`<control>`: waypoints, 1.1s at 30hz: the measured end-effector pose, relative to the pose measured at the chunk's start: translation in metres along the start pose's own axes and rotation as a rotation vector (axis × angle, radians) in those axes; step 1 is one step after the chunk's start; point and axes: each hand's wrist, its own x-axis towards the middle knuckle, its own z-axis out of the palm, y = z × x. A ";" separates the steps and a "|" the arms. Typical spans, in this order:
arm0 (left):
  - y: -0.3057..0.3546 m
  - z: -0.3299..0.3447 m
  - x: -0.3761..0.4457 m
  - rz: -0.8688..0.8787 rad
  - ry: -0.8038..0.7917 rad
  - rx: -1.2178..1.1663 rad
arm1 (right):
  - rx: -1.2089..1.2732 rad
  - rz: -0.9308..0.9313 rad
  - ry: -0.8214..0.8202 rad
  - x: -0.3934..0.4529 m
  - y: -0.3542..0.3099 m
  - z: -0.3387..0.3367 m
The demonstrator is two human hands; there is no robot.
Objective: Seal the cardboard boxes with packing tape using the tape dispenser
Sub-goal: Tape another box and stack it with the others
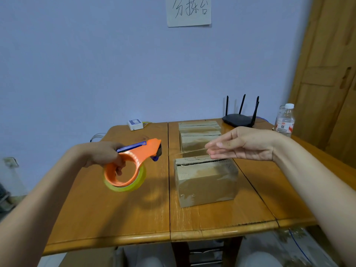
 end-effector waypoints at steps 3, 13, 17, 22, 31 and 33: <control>0.006 0.000 -0.003 0.091 0.027 0.135 | 0.070 -0.005 0.111 0.008 0.004 0.006; 0.026 0.012 0.000 0.322 0.360 0.430 | -0.078 -0.081 0.423 0.024 0.022 0.000; 0.026 0.011 0.005 0.360 0.450 0.430 | -0.058 -0.041 0.430 0.023 0.025 -0.010; 0.040 0.016 0.007 0.393 0.480 0.509 | 0.083 -0.021 0.443 0.023 0.026 -0.026; 0.074 0.033 0.022 0.387 0.426 0.533 | 0.134 -0.009 0.491 0.015 0.038 -0.057; 0.079 0.035 0.025 0.386 0.426 0.545 | 0.174 -0.019 0.497 0.013 0.041 -0.061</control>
